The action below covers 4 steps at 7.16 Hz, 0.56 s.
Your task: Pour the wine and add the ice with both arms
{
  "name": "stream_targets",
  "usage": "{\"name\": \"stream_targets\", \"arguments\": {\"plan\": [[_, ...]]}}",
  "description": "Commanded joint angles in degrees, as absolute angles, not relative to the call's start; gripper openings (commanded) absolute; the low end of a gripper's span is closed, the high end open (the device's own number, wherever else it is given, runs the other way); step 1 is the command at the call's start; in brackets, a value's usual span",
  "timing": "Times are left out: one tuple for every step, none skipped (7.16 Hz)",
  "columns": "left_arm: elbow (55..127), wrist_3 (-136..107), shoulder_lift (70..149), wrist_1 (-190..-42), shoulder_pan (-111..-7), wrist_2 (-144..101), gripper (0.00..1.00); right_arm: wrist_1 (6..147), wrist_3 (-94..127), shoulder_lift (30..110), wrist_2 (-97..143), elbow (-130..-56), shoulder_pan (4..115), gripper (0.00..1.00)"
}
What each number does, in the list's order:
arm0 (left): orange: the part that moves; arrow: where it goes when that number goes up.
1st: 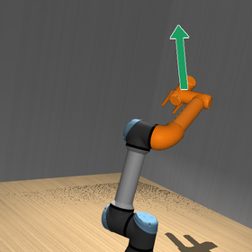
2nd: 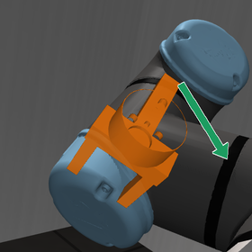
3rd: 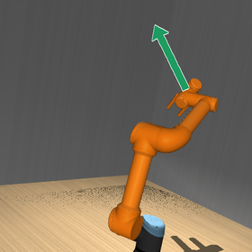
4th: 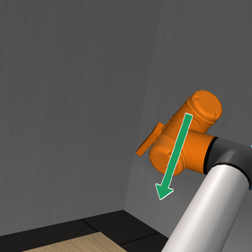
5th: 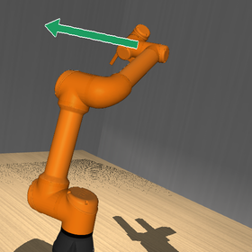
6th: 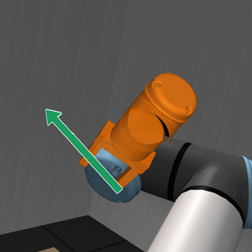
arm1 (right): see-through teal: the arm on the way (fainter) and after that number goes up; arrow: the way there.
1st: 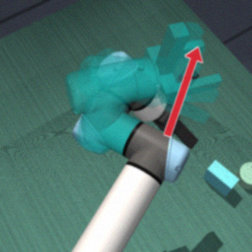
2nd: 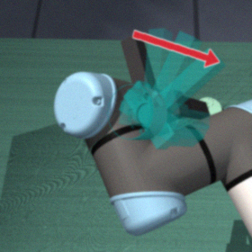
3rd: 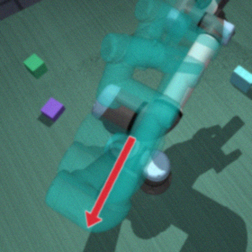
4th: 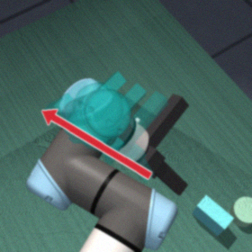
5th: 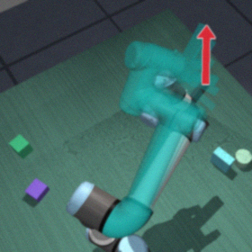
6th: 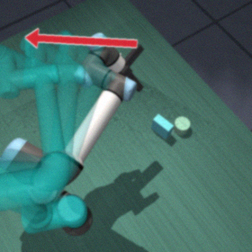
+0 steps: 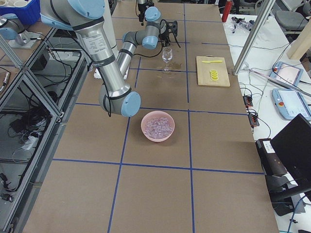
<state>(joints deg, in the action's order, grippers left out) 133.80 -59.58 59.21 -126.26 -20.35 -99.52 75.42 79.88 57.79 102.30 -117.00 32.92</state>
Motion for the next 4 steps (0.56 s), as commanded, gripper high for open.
{"name": "stream_targets", "arguments": {"plan": [[134.4, -54.5, 59.2, -125.5, -25.0, -102.4, 1.00, 75.2, 80.0, 55.1, 100.3, -113.3, 31.6, 0.00], [135.3, -53.6, 59.6, -122.6, -25.4, -102.6, 1.00, 75.1, 80.0, 54.7, 100.2, -112.2, 31.3, 0.00], [137.9, -52.6, 60.8, -117.6, -26.3, -103.9, 1.00, 75.0, 80.0, 54.6, 100.2, -111.8, 30.9, 0.00], [138.9, -50.9, 61.4, -115.9, -28.0, -104.0, 1.00, 75.0, 80.0, 54.3, 99.2, -111.4, 30.4, 0.00]]}}
